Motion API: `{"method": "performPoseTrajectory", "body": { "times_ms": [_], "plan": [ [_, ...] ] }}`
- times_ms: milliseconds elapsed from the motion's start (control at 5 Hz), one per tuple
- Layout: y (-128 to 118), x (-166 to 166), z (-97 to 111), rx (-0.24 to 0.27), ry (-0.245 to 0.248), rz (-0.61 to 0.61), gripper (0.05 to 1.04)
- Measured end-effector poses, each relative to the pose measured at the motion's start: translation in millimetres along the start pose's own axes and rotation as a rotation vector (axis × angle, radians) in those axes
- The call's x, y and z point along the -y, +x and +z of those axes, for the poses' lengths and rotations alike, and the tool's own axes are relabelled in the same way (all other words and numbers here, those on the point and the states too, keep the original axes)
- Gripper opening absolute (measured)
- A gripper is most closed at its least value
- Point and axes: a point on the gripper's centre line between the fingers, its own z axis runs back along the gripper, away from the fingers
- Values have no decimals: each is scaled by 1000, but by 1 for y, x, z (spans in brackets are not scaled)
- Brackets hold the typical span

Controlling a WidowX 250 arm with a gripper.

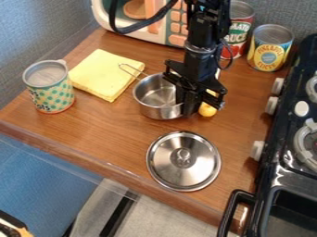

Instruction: Move the silver pot to the middle of the table

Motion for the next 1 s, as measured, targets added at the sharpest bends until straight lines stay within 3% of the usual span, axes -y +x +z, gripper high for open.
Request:
{"method": "performPoseTrajectory", "body": {
  "times_ms": [200, 600, 800, 1000],
  "plan": [
    [-2, 3, -7, -22, -11, 3, 285],
    [-8, 6, -8, -63, -27, 6, 880],
    [-13, 8, 5, -35, -34, 9, 1009],
    [-15, 8, 23, 11, -31, 23, 1005]
  ]
}}
